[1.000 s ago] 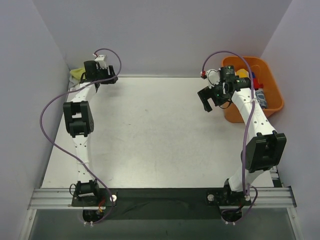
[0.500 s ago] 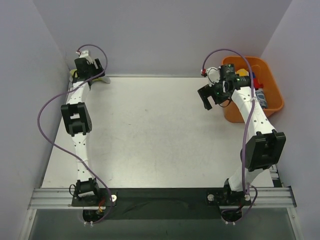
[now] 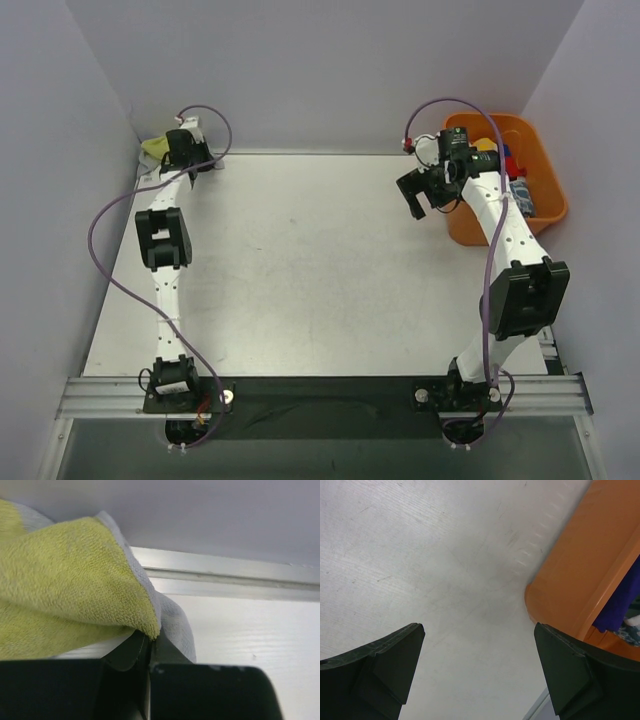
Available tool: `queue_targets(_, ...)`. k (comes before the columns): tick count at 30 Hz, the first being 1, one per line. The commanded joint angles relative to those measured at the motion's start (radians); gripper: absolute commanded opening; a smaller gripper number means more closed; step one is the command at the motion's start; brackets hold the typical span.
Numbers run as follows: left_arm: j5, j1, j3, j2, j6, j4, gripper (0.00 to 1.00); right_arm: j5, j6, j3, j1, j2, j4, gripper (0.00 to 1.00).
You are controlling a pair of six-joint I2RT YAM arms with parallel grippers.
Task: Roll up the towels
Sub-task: Move the towel to the center of the board, then flatten the towel
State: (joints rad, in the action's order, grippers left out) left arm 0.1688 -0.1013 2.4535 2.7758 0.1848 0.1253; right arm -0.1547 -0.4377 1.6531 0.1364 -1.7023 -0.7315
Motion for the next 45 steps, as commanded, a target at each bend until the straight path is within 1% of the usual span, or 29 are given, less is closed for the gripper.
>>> queue_targets(1,0.214,0.058,-0.087,-0.158,-0.152,0.093,0.00,0.011,0.022,0.056,-0.003,-0.011,-0.045,1.00)
queue_targets(2,0.265,0.083,-0.129,-0.203,-0.207,0.137,0.00,-0.003,0.040,0.063,-0.004,-0.020,-0.049,1.00)
queue_targets(3,0.358,0.145,-0.167,-0.290,-0.331,0.190,0.00,-0.009,0.053,0.077,-0.006,-0.026,-0.051,1.00)
queue_targets(4,0.394,0.181,-0.254,-0.335,-0.391,0.312,0.00,-0.022,0.065,0.083,-0.009,-0.029,-0.054,1.00)
queue_targets(5,0.434,0.214,-0.292,-0.378,-0.456,0.379,0.00,-0.043,0.092,0.089,-0.012,-0.039,-0.055,1.00)
queue_targets(6,0.504,0.248,-0.336,-0.459,-0.602,0.451,0.00,-0.052,0.102,0.096,-0.018,-0.045,-0.057,1.00)
queue_targets(7,0.546,0.320,-0.370,-0.497,-0.680,0.612,0.00,-0.062,0.114,0.100,-0.024,-0.049,-0.059,1.00)
queue_targets(8,0.575,0.349,-0.439,-0.533,-0.758,0.698,0.00,-0.081,0.129,0.105,-0.027,-0.059,-0.060,1.00)
queue_targets(9,0.599,0.385,-0.473,-0.600,-0.882,0.846,0.00,-0.092,0.135,0.111,-0.040,-0.062,-0.063,1.00)
queue_targets(10,0.597,0.431,-0.508,-0.633,-0.921,0.900,0.00,-0.104,0.142,0.117,-0.046,-0.065,-0.063,1.00)
queue_targets(11,0.603,0.443,-0.584,-0.694,-0.974,0.960,0.00,-0.121,0.145,0.117,-0.052,-0.066,-0.069,1.00)
queue_targets(12,0.609,0.445,-0.622,-0.725,-1.051,1.040,0.00,-0.155,0.145,0.116,-0.057,-0.065,-0.072,1.00)
queue_targets(15,0.540,0.393,-0.775,-0.827,-1.145,1.108,0.00,-0.210,0.125,0.093,-0.064,-0.062,-0.091,0.96)
queue_targets(16,0.487,0.365,-0.801,-0.843,-1.154,1.111,0.00,-0.223,0.123,0.083,-0.064,-0.063,-0.092,0.94)
queue_targets(19,0.433,0.255,-0.838,-0.855,-1.165,1.134,0.00,-0.278,0.132,0.057,-0.058,-0.082,-0.092,0.86)
queue_targets(21,0.390,0.186,-0.832,-0.828,-1.151,1.158,0.00,-0.307,0.137,0.047,-0.049,-0.103,-0.094,0.82)
queue_targets(22,0.385,0.166,-0.818,-0.819,-1.144,1.163,0.00,-0.327,0.140,0.042,-0.044,-0.114,-0.094,0.77)
queue_targets(24,0.390,0.123,-0.806,-0.797,-1.101,1.168,0.00,-0.344,0.145,0.028,-0.028,-0.143,-0.095,0.74)
queue_targets(28,0.400,0.114,-0.789,-0.774,-1.030,1.166,0.00,-0.359,0.131,-0.004,-0.004,-0.192,-0.126,0.66)
queue_targets(32,0.422,0.106,-0.775,-0.739,-0.954,1.151,0.00,-0.446,0.105,-0.027,-0.001,-0.200,-0.186,0.64)
queue_targets(35,0.451,0.060,-0.766,-0.714,-0.845,1.102,0.00,-0.535,0.082,-0.090,0.023,-0.160,-0.212,0.64)
queue_targets(36,0.451,0.049,-0.755,-0.707,-0.752,1.049,0.00,-0.554,0.064,-0.113,0.035,-0.145,-0.207,0.64)
queue_targets(38,0.439,0.010,-0.745,-0.685,-0.649,0.986,0.00,-0.553,0.054,-0.169,0.080,-0.111,-0.183,0.65)
queue_targets(39,0.422,-0.003,-0.740,-0.679,-0.522,0.894,0.00,-0.546,0.053,-0.183,0.095,-0.105,-0.169,0.65)
queue_targets(41,0.332,-0.030,-0.723,-0.654,-0.393,0.809,0.00,-0.540,0.070,-0.196,0.120,-0.109,-0.132,0.65)
queue_targets(42,0.264,-0.043,-0.699,-0.648,-0.248,0.731,0.00,-0.537,0.080,-0.190,0.123,-0.114,-0.126,0.64)
queue_targets(43,0.195,-0.055,-0.685,-0.642,-0.192,0.705,0.00,-0.525,0.096,-0.184,0.124,-0.125,-0.118,0.64)
queue_targets(44,0.047,-0.067,-0.677,-0.642,-0.112,0.682,0.00,-0.522,0.102,-0.162,0.124,-0.141,-0.118,0.64)
queue_targets(45,-0.028,-0.069,-0.671,-0.645,-0.079,0.662,0.00,-0.525,0.105,-0.153,0.124,-0.146,-0.118,0.64)
